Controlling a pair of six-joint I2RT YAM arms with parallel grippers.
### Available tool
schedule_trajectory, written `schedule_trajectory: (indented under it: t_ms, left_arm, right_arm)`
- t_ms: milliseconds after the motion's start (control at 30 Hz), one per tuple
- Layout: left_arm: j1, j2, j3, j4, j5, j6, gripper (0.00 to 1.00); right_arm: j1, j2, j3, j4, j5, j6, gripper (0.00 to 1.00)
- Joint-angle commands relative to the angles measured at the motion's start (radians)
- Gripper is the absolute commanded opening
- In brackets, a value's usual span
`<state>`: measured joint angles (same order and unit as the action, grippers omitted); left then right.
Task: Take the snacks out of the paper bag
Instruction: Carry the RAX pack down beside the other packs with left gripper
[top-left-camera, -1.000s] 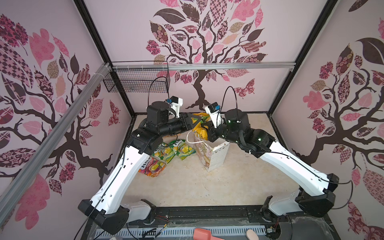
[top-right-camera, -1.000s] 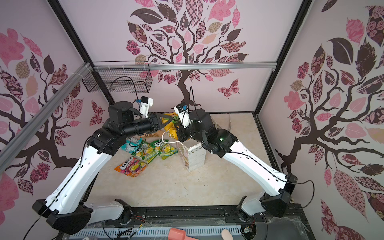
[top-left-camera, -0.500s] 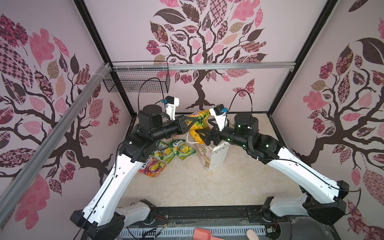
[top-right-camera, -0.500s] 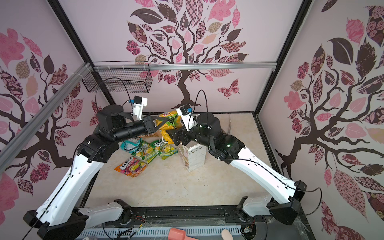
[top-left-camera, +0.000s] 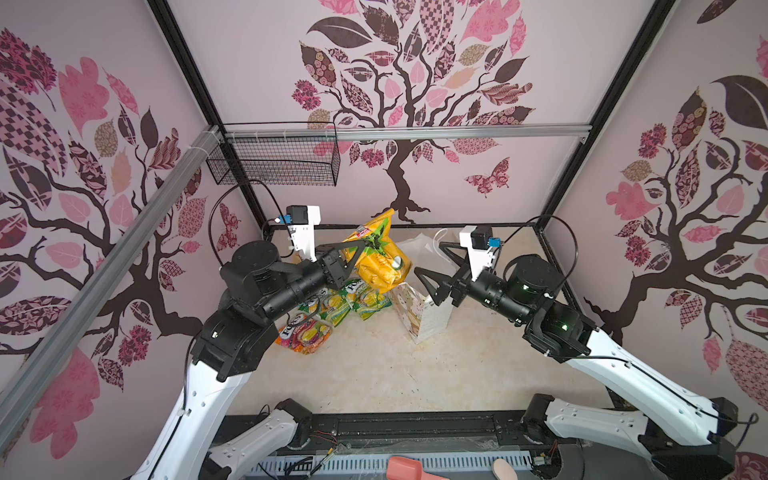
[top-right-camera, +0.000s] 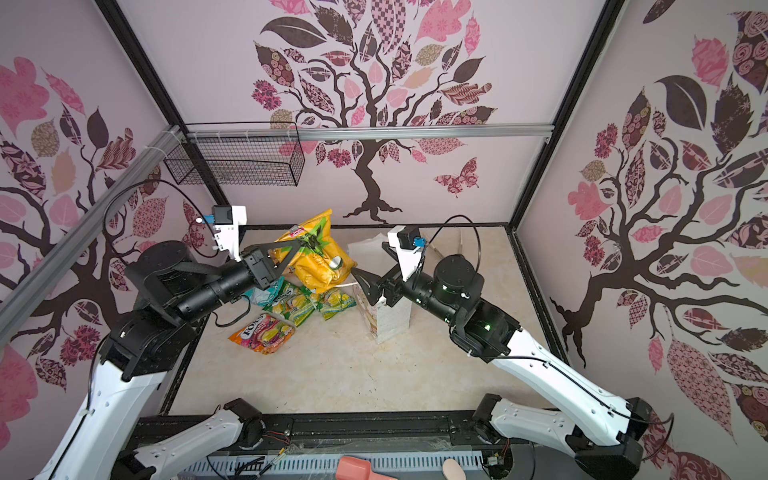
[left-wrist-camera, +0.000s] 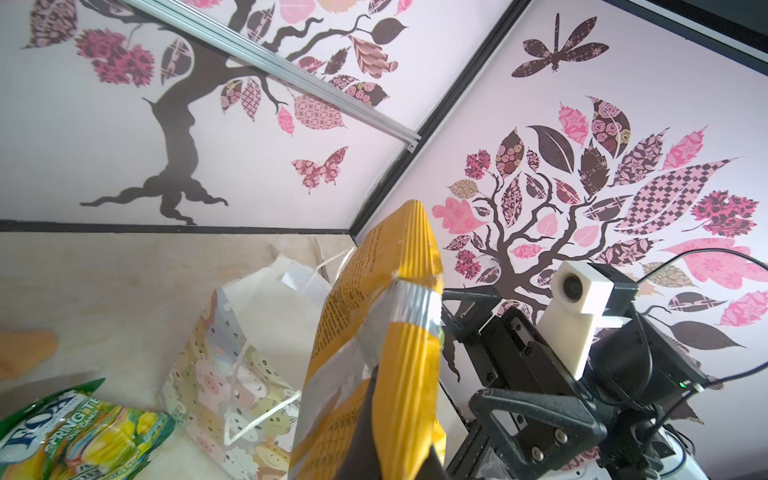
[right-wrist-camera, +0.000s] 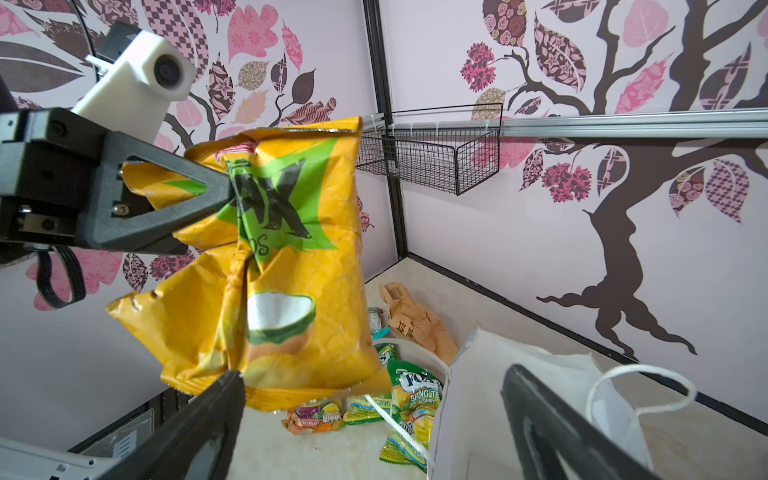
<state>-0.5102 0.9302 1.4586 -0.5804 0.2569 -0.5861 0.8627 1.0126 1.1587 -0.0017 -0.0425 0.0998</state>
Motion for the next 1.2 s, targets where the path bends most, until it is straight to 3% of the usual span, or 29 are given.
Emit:
schedule_trajectory:
  t_ms: [0, 367, 467, 733, 1167]
  left_arm:
    - [0.003, -0.057, -0.054, -0.020, -0.104, 0.031, 0.00]
    - [0.028, -0.271, -0.264, -0.121, -0.427, -0.130, 0.00]
    - [0.051, -0.299, -0.313, -0.137, -0.449, -0.169, 0.00]
    - [0.173, -0.261, -0.442, -0.125, -0.285, -0.224, 0.00]
    - [0.412, -0.200, -0.887, 0.261, 0.102, -0.297, 0.00]
  right_arm:
    - [0.006, -0.041, -0.009, 0.070, 0.020, -0.016, 1.00]
    - [0.006, -0.034, -0.032, 0.034, 0.034, -0.047, 1.00]
    - [0.006, -0.022, -0.028, 0.037, 0.039, -0.054, 1.00]
    - [0.004, 0.003, -0.016, 0.028, 0.043, -0.056, 1.00]
    - [0.006, 0.009, -0.014, -0.003, 0.069, -0.061, 1.00]
